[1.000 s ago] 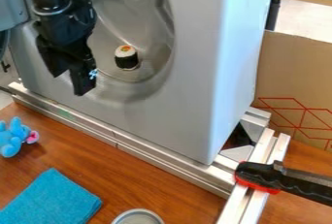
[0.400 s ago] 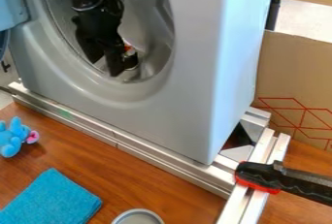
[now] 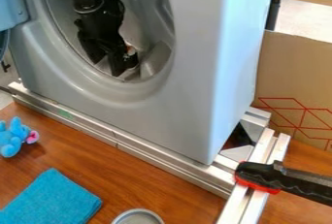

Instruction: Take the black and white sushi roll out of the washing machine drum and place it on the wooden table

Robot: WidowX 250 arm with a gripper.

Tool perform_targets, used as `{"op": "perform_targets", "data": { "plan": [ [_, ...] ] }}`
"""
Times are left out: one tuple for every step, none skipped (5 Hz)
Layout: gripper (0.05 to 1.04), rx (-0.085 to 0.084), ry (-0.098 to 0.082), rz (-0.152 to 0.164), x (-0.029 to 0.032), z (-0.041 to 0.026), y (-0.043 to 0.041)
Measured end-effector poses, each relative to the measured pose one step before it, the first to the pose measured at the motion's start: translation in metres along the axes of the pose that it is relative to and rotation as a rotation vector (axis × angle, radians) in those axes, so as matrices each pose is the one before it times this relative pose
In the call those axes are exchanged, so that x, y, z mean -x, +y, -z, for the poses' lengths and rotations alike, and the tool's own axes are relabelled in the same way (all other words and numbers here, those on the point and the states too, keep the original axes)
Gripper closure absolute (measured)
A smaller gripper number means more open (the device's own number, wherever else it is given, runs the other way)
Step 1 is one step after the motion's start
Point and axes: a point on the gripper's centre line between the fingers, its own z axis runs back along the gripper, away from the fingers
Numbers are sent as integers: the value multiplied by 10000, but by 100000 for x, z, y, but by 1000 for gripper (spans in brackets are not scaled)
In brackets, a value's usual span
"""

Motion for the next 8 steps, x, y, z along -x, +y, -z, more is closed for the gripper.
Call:
{"op": "perform_targets", "data": {
  "plan": [
    [83,21,-10,55,-591,301,193],
    [83,187,43,183,-647,1028,-542],
    [83,166,-179,-28,-556,236,-211],
    [121,277,-172,81,-270,-8,-440],
    [376,-133,-2,-76,204,209,125],
    [509,-371,111,-295,1756,-734,-388],
    [540,-651,-141,-39,3374,-3619,-867],
    [540,-73,381,55,4211,-2651,-557]
  ]
}}
